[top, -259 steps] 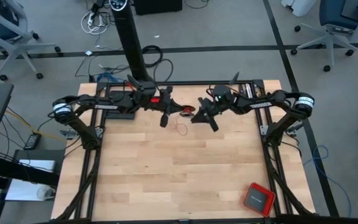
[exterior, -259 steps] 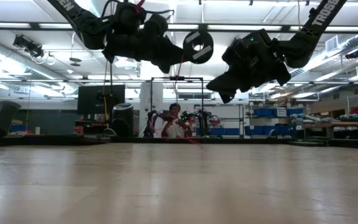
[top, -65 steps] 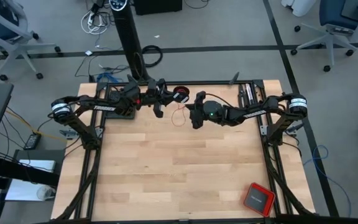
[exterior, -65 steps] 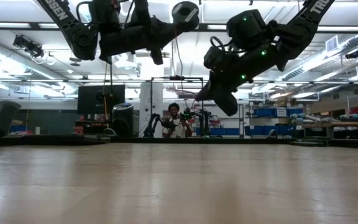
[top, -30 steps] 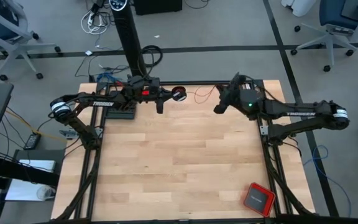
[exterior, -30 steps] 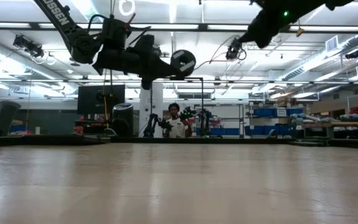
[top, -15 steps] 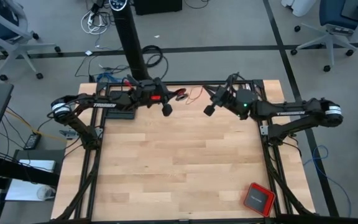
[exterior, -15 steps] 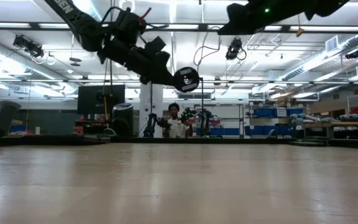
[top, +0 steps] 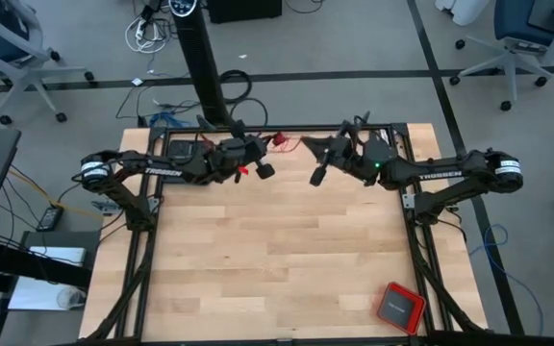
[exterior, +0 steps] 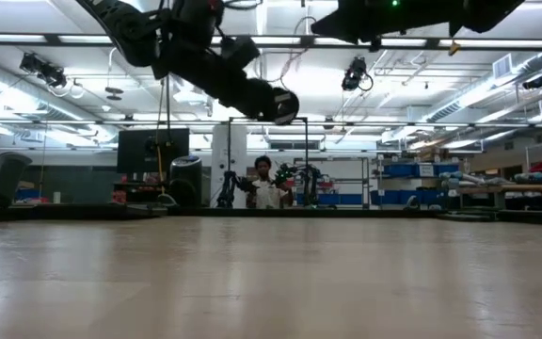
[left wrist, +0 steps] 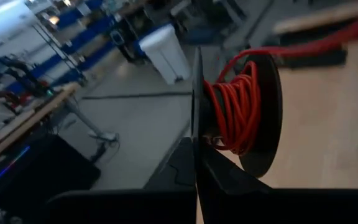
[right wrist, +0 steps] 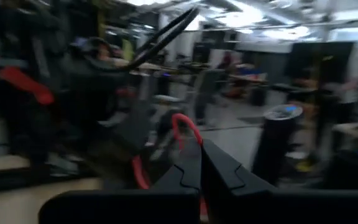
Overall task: Coil cords
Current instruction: Coil the red wire onto the spool
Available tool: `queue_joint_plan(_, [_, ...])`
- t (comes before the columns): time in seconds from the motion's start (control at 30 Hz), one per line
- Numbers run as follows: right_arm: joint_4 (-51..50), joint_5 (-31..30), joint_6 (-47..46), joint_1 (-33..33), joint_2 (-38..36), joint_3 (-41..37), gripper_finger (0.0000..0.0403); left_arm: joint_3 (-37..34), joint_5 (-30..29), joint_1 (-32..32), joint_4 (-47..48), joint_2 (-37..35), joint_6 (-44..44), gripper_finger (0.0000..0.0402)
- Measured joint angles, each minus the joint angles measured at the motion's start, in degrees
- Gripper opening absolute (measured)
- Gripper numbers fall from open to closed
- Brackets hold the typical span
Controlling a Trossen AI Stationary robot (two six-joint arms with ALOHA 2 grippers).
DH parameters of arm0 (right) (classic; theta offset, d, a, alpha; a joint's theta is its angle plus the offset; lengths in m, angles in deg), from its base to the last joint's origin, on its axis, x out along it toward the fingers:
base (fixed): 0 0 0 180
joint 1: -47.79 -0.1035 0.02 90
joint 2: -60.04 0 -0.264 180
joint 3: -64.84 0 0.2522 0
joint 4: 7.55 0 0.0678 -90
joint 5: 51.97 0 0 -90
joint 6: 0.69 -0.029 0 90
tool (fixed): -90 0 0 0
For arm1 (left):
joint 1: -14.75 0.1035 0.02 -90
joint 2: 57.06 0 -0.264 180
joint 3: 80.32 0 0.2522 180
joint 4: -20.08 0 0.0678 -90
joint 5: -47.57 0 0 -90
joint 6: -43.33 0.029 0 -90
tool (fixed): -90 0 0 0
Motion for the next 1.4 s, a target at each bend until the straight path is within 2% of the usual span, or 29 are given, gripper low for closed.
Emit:
queue_joint_plan(0.1, [-0.2,3.8,-1.7,0.0,2.2,0.0,0.0000,0.0,-0.4,-0.9,-4.4,0.0,0.0,0.0000])
queue_joint_plan(0.23, [0.4,5.3,-0.9,-0.1,5.0,0.0,0.0001,0.0,-2.2,-1.5,-8.8,0.0,-0.5,0.0000])
queue_joint_plan(0.33, [-0.8,6.5,0.5,-0.1,6.4,0.0,0.0001,0.0,-4.0,-1.8,-9.3,0.0,-1.1,0.0001])
queue_joint_plan(0.57, [-7.3,8.5,3.4,0.9,7.1,0.0,0.0001,0.0,-4.0,-1.8,-9.2,-0.2,-2.7,0.0001])
queue_joint_plan(0.73, [-10.2,11.5,3.7,2.5,7.9,0.0,0.0001,0.0,0.1,-1.9,-11.0,-1.0,-5.0,0.0001])
queue_joint_plan(0.93, [-14.2,12.1,4.3,4.3,11.1,0.0,0.0002,0.0,5.6,-1.9,-12.8,-1.2,-7.8,0.0001])
queue_joint_plan(1.03, [-17.7,10.9,6.8,5.7,12.9,0.0,0.0002,0.0,8.9,-1.9,-13.6,-1.3,-8.7,0.0001])
queue_joint_plan(1.23, [-24.4,-1.2,7.2,8.4,13.6,0.1,0.0007,-0.1,12.4,-1.8,-13.5,-1.3,-8.8,0.0001])
queue_joint_plan(1.4, [-31.4,-1.7,5.4,10.6,12.2,0.0,0.0054,0.0,16.3,-1.8,-13.7,-1.4,-7.4,0.0001])
